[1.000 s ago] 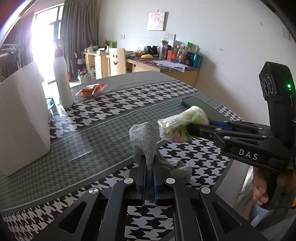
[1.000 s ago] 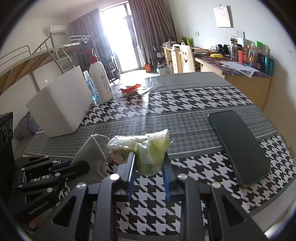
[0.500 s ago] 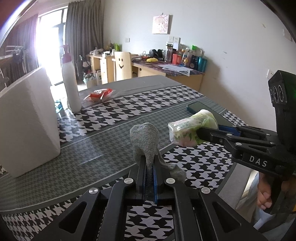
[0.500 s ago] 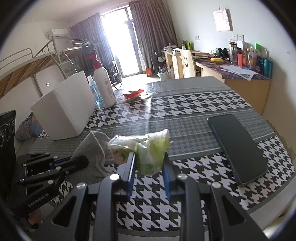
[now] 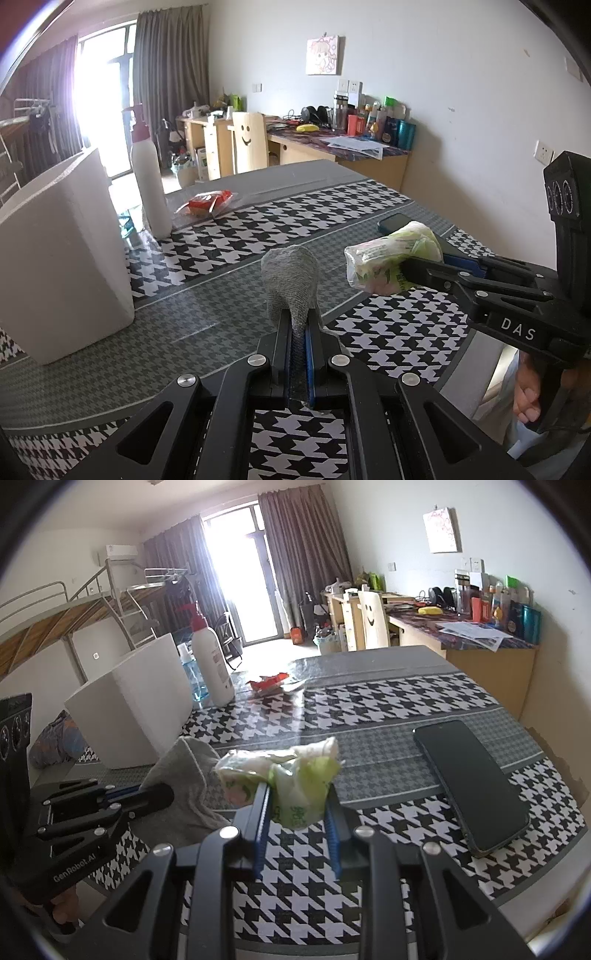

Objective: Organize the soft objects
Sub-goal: 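Lift the grey sock with the left tool while the right tool lifts the green bag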

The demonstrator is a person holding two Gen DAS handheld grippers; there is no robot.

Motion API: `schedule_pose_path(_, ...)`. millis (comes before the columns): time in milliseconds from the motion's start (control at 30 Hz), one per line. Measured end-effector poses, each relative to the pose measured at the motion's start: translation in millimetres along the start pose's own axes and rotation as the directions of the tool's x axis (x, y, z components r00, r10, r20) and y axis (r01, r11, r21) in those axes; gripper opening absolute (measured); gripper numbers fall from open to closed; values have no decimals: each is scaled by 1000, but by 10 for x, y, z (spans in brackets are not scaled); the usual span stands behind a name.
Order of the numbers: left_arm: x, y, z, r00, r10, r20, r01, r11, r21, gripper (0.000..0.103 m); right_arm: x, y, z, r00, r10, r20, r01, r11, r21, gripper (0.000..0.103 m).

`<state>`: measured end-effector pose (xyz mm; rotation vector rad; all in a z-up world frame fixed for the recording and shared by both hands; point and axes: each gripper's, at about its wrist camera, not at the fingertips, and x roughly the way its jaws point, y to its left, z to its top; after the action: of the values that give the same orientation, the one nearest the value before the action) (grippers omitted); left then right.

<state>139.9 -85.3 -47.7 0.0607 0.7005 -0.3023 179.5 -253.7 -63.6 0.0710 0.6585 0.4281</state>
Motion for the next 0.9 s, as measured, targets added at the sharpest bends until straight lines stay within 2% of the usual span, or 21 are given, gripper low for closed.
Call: schedule_pose_path(900,-186,213,125,998,17,66,-19,999,37,6,42,223,146,999,2,50,-1,1000,-15,31)
